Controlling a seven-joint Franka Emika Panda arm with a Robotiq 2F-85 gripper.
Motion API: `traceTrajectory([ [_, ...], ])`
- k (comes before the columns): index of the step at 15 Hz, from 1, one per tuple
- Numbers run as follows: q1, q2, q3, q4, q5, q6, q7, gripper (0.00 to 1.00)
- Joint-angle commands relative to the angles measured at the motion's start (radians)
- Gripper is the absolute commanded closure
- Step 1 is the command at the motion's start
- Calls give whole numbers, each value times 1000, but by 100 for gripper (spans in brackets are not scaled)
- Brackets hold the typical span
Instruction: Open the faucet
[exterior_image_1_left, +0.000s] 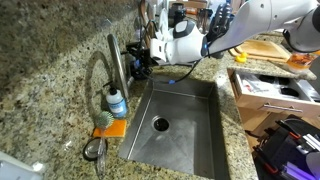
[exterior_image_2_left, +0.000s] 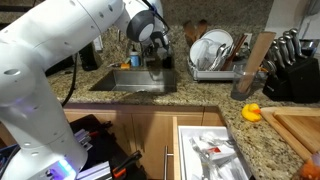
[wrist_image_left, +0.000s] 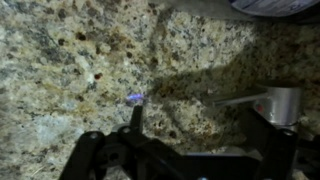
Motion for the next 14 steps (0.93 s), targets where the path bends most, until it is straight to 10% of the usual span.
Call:
traceTrajectory([
  [1,1,5,0,3,0,-3,-12,0],
  [7,21,42,-29,47,159,141,50,0],
  [14,26,65,14,76,56,100,-34,0],
])
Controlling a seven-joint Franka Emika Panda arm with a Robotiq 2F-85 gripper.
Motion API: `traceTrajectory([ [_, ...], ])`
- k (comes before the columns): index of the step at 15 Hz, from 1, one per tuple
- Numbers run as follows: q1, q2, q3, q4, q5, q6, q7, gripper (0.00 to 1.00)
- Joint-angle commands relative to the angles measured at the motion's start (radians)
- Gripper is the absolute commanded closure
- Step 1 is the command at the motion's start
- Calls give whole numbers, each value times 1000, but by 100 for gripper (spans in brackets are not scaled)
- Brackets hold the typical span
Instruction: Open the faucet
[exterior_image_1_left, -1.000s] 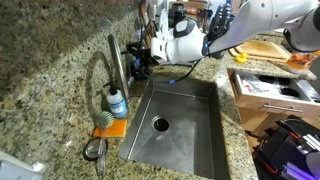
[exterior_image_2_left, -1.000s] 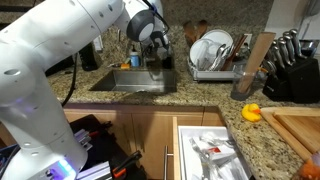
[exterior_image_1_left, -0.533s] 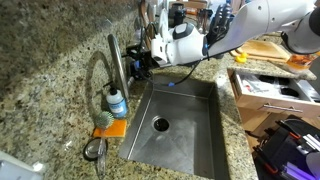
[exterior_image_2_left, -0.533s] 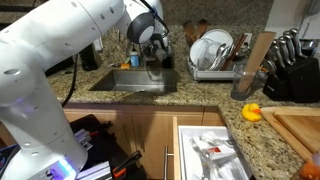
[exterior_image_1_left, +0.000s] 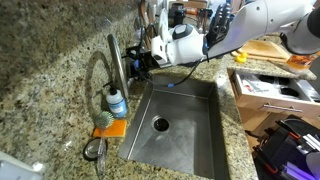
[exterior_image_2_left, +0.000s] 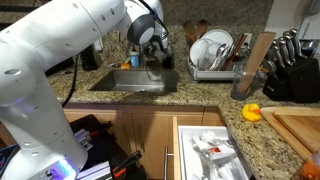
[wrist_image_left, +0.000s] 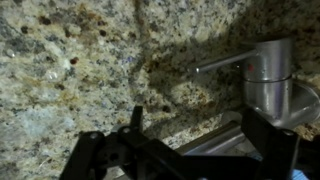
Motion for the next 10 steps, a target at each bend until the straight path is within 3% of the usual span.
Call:
traceTrajectory([
  [1,27,50,29,89,-94,-18,-81,0],
  [4,24,84,84,134,-201,-67,-118,0],
  [5,19,42,46,80,-140,-43,-73,0],
  [10,22,64,50,111,-138,-56,-114,0],
])
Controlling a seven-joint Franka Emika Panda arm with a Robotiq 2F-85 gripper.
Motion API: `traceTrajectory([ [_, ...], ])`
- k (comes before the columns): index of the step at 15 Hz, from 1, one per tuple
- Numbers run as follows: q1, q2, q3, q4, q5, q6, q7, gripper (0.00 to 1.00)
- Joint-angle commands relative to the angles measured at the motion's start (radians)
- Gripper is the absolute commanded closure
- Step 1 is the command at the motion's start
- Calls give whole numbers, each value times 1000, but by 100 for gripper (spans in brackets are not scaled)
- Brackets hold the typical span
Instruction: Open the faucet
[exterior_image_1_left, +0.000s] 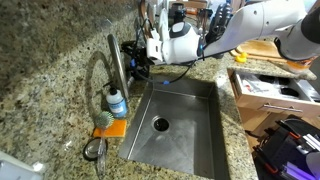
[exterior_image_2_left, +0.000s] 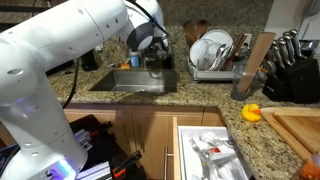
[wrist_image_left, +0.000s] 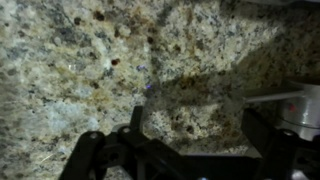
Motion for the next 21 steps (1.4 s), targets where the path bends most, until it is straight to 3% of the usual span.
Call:
traceTrajectory([
  [1,-1,1,-21,2,22,-3,2,0],
  [4,-10,-8,-53,-10,23,-39,-8,0],
  [8,-29,28,3,21,23,-71,-107,0],
  [11,-31,20,3,19,23,-122,-152,0],
  [21,-24,2,-22,5,23,-140,-107,0],
])
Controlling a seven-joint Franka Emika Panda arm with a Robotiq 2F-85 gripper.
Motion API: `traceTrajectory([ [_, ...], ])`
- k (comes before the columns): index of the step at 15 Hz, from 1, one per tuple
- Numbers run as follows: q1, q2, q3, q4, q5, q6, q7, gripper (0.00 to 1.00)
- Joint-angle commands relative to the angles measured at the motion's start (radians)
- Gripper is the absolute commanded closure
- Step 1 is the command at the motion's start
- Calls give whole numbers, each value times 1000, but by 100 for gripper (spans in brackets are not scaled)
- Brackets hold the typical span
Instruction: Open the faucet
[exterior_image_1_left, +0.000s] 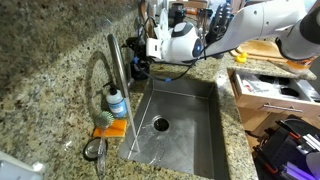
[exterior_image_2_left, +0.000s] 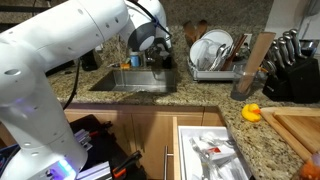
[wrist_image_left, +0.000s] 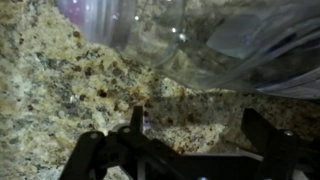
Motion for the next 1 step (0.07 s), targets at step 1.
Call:
traceTrajectory([
  [1,0,0,0,0,0,0,0,0],
])
